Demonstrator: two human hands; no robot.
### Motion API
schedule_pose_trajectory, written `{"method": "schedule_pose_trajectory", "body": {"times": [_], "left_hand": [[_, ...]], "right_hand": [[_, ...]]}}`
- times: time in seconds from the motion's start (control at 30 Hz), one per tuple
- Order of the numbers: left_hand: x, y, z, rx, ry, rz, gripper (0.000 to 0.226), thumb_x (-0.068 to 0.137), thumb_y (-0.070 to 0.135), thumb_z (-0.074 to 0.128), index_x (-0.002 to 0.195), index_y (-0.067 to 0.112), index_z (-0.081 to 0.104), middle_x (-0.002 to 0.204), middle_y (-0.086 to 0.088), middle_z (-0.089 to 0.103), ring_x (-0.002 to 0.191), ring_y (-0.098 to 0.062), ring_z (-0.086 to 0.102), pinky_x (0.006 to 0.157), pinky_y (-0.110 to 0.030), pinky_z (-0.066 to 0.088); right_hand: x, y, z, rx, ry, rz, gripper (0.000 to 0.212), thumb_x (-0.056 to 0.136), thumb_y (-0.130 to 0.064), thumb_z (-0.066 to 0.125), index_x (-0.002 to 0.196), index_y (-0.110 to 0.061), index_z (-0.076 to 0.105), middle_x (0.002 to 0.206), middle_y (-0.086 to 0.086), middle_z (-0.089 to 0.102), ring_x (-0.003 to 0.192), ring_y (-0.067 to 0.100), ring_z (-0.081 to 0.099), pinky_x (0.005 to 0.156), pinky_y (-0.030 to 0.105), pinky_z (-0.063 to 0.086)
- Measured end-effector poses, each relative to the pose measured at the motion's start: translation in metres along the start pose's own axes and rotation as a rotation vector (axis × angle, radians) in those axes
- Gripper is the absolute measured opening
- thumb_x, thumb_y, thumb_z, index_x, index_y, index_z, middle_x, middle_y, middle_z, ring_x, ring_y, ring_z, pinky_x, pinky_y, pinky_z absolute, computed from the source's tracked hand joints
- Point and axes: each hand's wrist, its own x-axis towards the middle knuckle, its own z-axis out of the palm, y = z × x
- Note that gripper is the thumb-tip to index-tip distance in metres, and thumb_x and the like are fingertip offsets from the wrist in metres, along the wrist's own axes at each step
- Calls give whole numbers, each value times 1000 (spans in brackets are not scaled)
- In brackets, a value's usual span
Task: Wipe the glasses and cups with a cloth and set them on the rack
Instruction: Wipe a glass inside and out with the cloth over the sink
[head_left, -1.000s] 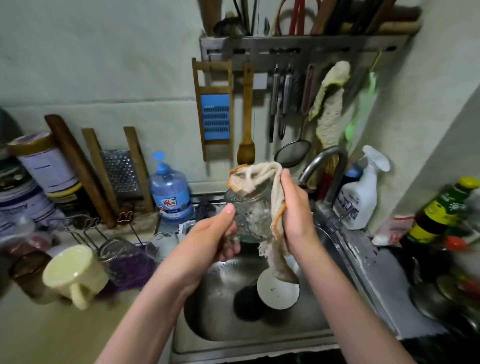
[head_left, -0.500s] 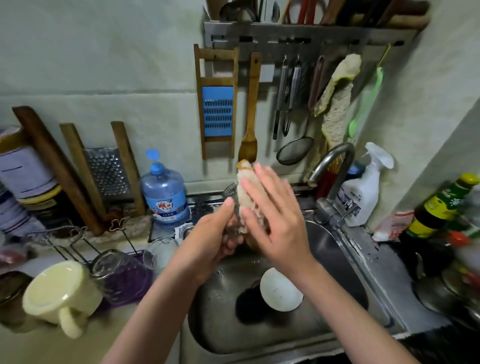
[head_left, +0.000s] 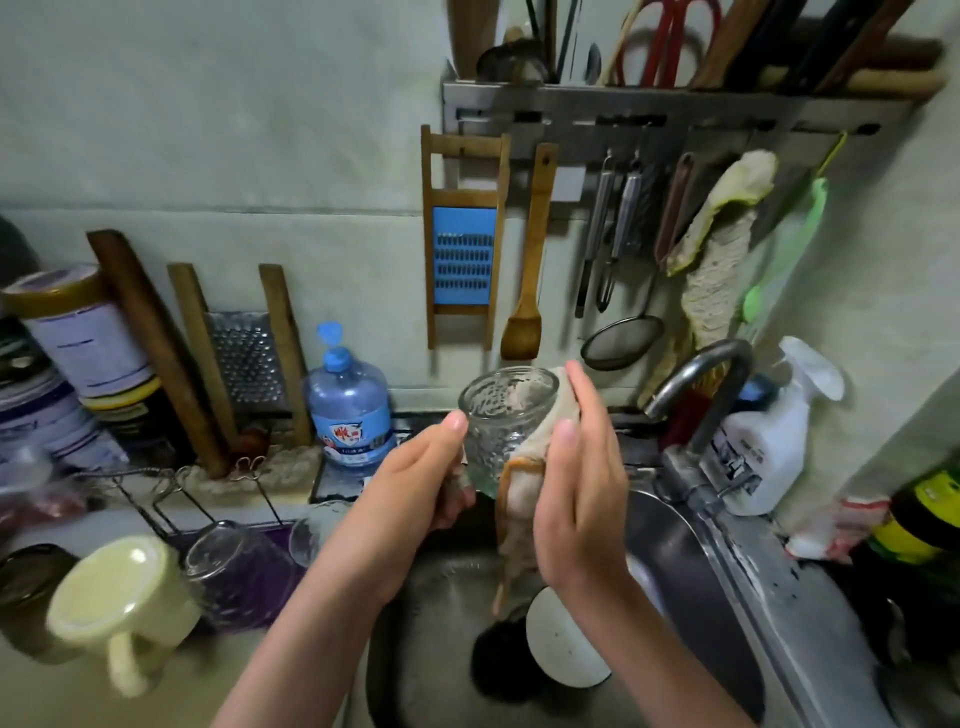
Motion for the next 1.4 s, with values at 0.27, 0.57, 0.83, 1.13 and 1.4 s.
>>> {"method": "schedule_pose_trajectory", "body": {"times": [0.27,0.57,0.83,1.13,1.4], "left_hand": [[-9,13,16,254,-145,151,40,83,45,41,52,25,57,53,13,45,48,1,39,49,-10,32],[18,-5,24,246,-37,57,41,86,53,41,70,16,43,62,0,44,49,-4,43,50,-19,31],[21,-12,45,12,184,56,35,76,48,59,55,20,60,51,7,45,40,-3,29,40,-14,21],[21,-9,51,-212,80,-65,39,100,35,38,66,17,36,51,6,26,34,0,17,33,-12,12],[25,-2,68,-233,171,55,39,103,27,36,66,16,36,49,8,28,38,-3,19,34,-13,18]], "right_hand": [[48,30,-15,784,-140,784,63,80,-60,59,112,-7,68,112,18,68,107,27,65,99,43,49],[60,46,-26,755,-276,989,63,85,-62,54,111,-7,70,106,17,72,101,31,69,99,46,48],[53,51,-27,877,-50,1066,36,95,-32,46,85,-7,71,77,11,72,77,27,69,72,32,54],[50,52,-31,379,84,569,38,103,-12,37,68,-10,51,57,-3,48,47,-5,46,47,10,38],[26,46,-22,41,39,-165,45,97,-5,31,138,12,38,149,21,36,143,27,31,117,40,26]]}}
